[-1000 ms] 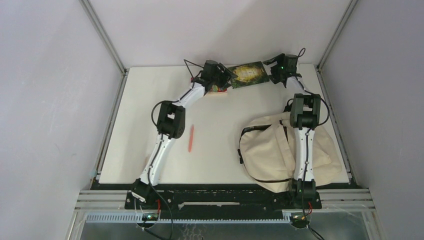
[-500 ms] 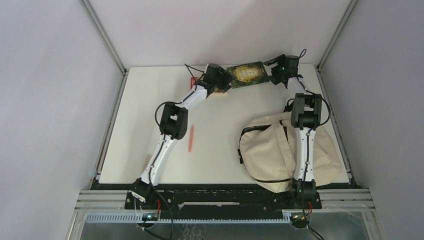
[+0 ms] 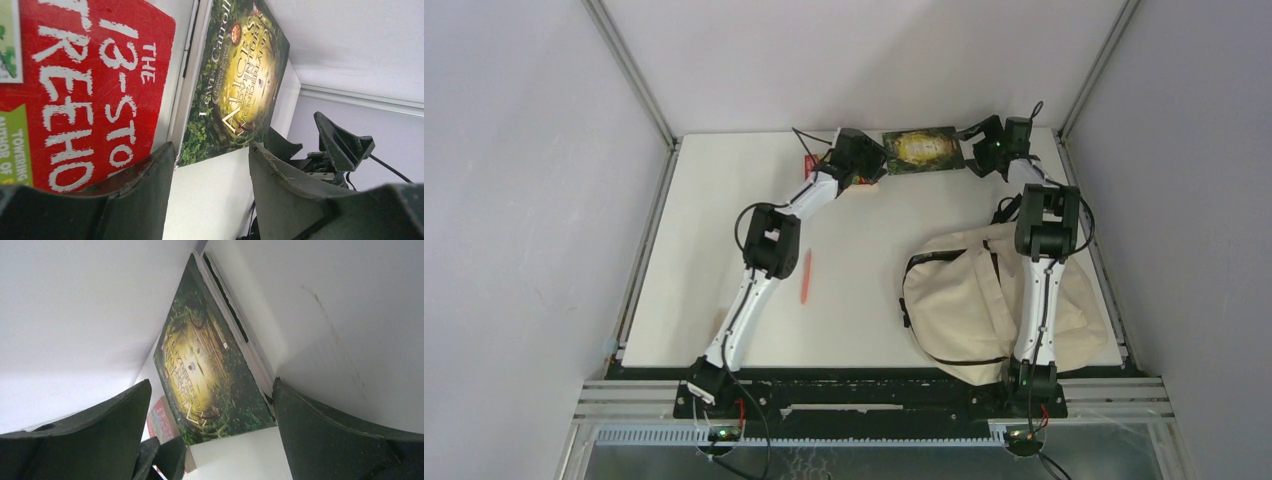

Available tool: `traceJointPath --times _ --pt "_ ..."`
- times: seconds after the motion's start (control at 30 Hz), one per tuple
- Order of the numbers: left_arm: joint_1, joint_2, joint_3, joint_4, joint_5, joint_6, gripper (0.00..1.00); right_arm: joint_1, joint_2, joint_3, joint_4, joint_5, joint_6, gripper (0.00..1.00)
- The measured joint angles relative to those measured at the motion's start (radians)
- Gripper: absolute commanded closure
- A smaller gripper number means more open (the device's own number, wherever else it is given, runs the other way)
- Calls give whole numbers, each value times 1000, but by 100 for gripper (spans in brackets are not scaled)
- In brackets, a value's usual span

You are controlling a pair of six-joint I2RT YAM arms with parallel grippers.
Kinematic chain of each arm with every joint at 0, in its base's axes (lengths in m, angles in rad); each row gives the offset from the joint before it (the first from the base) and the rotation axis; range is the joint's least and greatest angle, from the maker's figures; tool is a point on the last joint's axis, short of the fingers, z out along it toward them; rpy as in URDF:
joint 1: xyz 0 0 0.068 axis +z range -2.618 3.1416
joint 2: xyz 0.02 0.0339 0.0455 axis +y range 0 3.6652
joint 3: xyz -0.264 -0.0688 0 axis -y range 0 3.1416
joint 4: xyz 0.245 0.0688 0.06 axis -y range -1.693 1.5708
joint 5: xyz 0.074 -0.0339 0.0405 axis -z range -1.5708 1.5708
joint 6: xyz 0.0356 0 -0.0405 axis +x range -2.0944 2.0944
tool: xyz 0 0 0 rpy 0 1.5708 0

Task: Pack the student bag
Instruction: Move the book to the center of the board.

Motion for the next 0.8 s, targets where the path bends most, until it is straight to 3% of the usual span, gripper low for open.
traceJointPath --times 0.1,0.43,0.8 --pt "0 -29 -63 43 8 31 39 -2 -24 -35 -1 -17 -33 1" --pt "-17 -274 -475 117 74 145 42 5 -152 -235 -8 -89 -113 2" --pt "-25 -634 -1048 219 63 231 43 123 -308 -460 -21 -114 -243 3"
